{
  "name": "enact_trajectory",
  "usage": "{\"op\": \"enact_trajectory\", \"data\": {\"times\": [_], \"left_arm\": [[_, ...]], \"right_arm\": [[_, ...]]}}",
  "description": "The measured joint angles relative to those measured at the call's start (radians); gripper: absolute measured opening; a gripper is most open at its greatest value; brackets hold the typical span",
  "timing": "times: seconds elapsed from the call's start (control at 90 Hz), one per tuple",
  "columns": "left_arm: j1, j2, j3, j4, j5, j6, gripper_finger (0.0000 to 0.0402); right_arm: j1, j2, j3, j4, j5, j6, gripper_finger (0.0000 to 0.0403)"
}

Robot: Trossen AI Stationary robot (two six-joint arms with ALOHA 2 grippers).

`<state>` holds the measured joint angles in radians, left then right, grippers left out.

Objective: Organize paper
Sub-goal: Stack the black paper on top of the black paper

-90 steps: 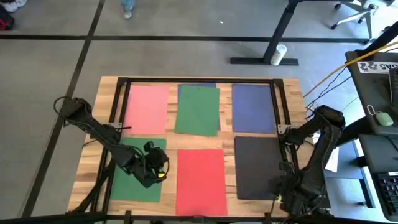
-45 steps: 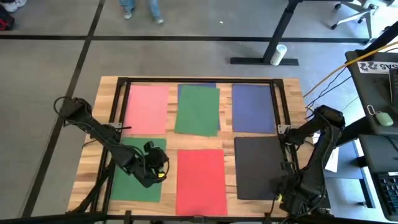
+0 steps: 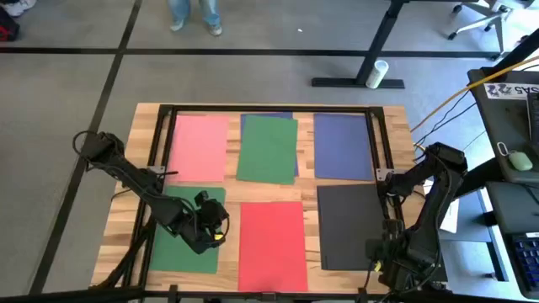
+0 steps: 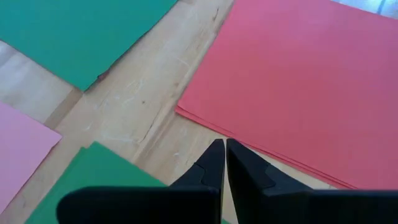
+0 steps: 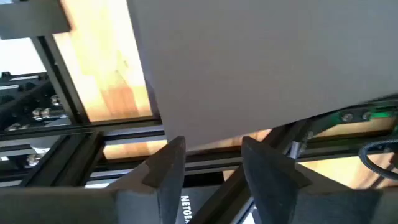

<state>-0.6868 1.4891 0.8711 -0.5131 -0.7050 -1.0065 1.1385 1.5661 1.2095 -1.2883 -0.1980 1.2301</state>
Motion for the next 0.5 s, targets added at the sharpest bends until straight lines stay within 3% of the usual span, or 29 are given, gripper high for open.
{"op": "enact_trajectory", "data": {"times": [0.244,0.5], "left_arm": [[0.0,0.0,0.0,0.0,0.0,0.0,0.0],[0.0,0.0,0.0,0.0,0.0,0.0,0.0]], "right_arm": [[0.0,0.022,-0.002,0.071,0.03,-0.001,0.014],[0.0,0.04,-0.118,0.214,0.013,0.005,0.0012]]}}
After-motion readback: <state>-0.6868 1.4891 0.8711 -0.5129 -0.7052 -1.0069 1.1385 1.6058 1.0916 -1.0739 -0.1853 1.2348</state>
